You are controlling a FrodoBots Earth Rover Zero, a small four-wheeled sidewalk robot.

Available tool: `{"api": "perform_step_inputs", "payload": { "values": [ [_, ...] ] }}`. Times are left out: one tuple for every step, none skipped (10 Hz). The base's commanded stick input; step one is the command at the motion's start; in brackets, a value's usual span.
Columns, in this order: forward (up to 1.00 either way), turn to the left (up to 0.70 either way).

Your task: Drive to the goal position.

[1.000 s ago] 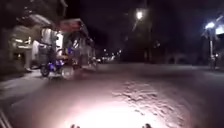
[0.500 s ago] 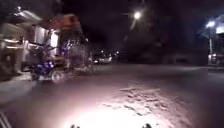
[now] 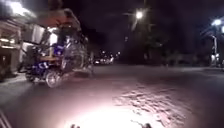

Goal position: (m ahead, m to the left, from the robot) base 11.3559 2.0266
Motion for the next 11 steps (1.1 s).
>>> {"api": "perform_step_inputs", "payload": {
  "values": [
    [0.70, 0.00],
    [0.70, 0.00],
    [0.70, 0.00],
    [0.70, 0.00],
    [0.70, 0.00],
    [0.70, 0.00],
    [0.70, 0.00],
    [0.70, 0.00],
    [0.70, 0.00],
    [0.70, -0.08],
    [0.70, -0.35]
  ]
}}
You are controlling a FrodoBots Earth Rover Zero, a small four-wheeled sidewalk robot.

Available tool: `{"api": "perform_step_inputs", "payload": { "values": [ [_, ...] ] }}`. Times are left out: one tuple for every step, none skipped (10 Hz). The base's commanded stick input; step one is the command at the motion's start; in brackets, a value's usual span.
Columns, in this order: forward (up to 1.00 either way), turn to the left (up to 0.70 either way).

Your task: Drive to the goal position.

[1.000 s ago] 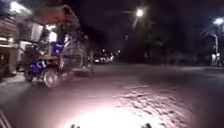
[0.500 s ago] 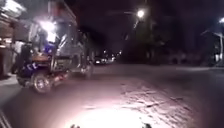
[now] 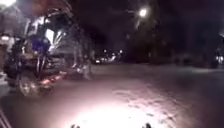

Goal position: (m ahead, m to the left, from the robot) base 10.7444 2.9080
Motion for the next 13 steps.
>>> {"api": "perform_step_inputs", "payload": {
  "values": [
    [0.70, -0.35],
    [0.70, -0.18],
    [0.70, -0.08],
    [0.70, -0.01],
    [0.70, 0.00],
    [0.70, 0.00],
    [0.70, 0.00],
    [0.70, 0.00],
    [0.70, 0.00],
    [0.70, 0.00],
    [0.70, 0.00],
    [0.70, 0.00],
    [0.70, 0.00]
  ]
}}
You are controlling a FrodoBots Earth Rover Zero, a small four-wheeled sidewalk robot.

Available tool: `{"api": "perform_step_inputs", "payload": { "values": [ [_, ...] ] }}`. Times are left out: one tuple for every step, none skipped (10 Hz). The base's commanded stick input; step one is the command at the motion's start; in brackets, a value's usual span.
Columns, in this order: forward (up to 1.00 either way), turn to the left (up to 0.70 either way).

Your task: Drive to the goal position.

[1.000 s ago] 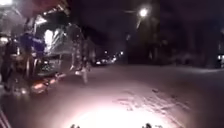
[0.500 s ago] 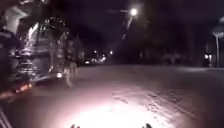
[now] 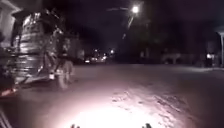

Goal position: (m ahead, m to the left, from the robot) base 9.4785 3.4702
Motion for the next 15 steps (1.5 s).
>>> {"api": "perform_step_inputs", "payload": {
  "values": [
    [0.70, 0.00],
    [0.70, 0.00],
    [0.70, 0.00],
    [0.70, 0.00],
    [0.70, 0.00],
    [0.70, 0.00],
    [0.70, 0.00],
    [0.70, 0.00],
    [0.70, 0.00],
    [0.70, 0.00],
    [0.70, 0.00],
    [0.70, 0.00],
    [0.70, 0.00],
    [0.70, 0.00],
    [0.70, 0.00]
  ]
}}
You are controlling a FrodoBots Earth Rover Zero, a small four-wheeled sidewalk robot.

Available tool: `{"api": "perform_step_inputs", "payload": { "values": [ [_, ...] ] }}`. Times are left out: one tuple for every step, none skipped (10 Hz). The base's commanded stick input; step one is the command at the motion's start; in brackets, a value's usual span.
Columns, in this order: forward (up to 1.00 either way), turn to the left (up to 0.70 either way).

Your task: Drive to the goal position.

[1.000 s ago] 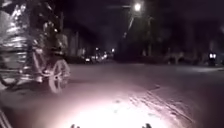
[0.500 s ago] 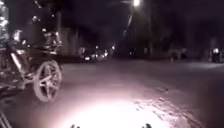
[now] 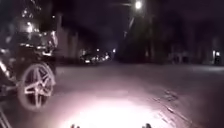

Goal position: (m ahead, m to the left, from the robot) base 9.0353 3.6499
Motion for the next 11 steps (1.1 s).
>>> {"api": "perform_step_inputs", "payload": {
  "values": [
    [0.70, 0.00],
    [0.70, 0.00],
    [0.70, 0.00],
    [0.70, 0.00],
    [0.70, 0.00],
    [0.70, 0.00],
    [0.70, 0.00],
    [0.70, 0.00],
    [0.70, 0.00],
    [0.70, 0.00],
    [0.70, 0.00]
  ]
}}
